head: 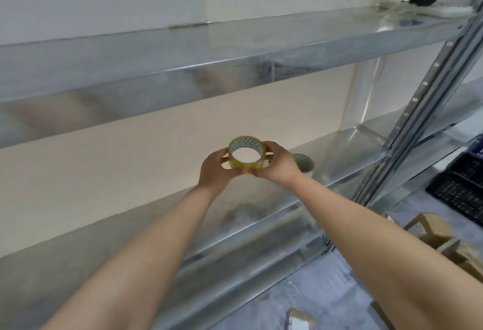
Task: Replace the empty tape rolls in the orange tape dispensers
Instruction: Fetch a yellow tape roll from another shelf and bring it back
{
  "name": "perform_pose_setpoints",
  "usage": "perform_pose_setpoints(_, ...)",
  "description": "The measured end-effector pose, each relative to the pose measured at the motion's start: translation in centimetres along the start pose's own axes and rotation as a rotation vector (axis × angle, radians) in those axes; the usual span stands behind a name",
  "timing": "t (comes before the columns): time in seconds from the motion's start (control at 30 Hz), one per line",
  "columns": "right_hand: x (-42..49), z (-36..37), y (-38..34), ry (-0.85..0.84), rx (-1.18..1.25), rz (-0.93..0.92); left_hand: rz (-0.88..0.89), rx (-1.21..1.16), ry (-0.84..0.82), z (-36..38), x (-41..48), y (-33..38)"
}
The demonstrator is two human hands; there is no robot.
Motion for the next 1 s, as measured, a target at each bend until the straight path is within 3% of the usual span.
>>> perform_pose_setpoints(0.47, -6.9, 16.0, -10.7, -0.285, 0.015, -0.175, -0.187, 0.108, 0.325, -17.3, -13.4, -4.1)
perform_pose_setpoints(1.0, -17.2, 26.8, -19.7, -0.481, -0.028, -0.386, -0.255, 0.066, 0.630, -28.3, -27.6, -5.3)
Point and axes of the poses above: each hand's wrist, its own x-axis towards the middle knuckle, its own z-axis out of the palm, y = z × x, the point moved 3 cm from there along x, towards the middle knuckle, and after that the axes turned 9 degrees about z, right-handed, at the moved point
